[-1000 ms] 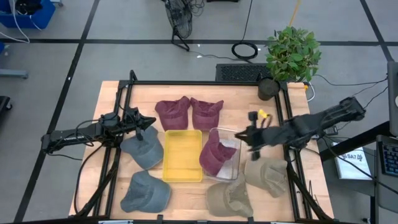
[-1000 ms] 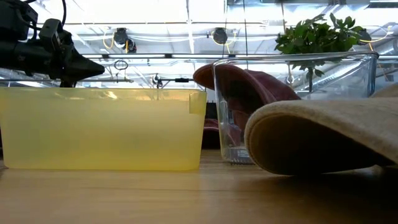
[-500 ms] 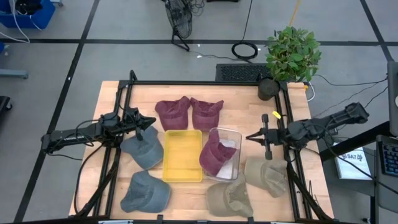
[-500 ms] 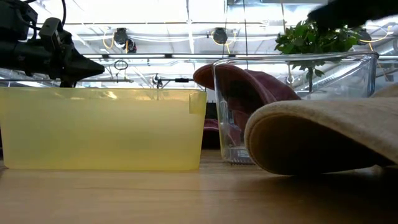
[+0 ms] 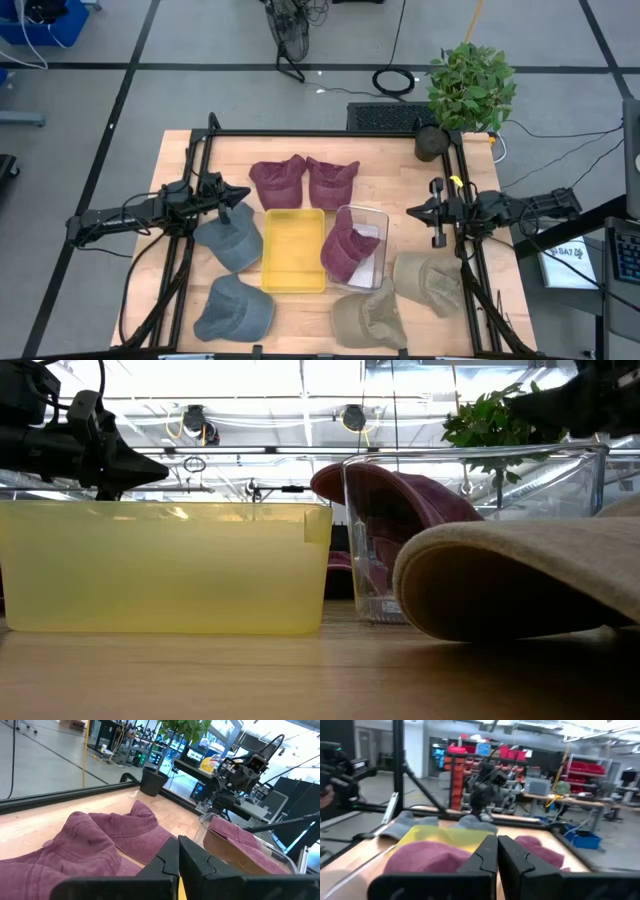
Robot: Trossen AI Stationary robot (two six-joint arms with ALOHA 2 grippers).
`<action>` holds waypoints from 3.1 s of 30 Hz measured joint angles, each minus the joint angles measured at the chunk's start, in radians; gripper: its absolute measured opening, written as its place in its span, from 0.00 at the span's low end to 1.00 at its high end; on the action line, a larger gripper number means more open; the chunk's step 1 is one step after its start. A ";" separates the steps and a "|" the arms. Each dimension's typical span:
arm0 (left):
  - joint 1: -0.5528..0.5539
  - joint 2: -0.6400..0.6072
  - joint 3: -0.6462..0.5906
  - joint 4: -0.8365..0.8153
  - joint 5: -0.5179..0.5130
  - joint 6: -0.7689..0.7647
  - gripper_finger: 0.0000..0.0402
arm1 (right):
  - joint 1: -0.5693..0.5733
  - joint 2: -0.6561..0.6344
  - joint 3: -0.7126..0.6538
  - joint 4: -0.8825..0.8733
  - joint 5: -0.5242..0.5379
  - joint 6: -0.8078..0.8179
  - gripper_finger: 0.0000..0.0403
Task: Pick & Place hat
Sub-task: Put the left red cap into the transparent bin
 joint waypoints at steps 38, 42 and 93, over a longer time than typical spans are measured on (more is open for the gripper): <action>0.239 0.572 0.611 -0.291 -0.235 0.282 0.02 | -0.082 -0.023 -0.177 0.306 0.004 -0.107 0.00; 0.311 0.789 0.750 -0.318 -0.045 0.302 0.07 | -0.082 -0.022 -0.177 0.305 0.004 -0.083 0.00; 0.326 1.666 1.165 -0.810 0.099 0.655 0.25 | -0.082 -0.022 -0.178 0.280 0.007 -0.004 0.00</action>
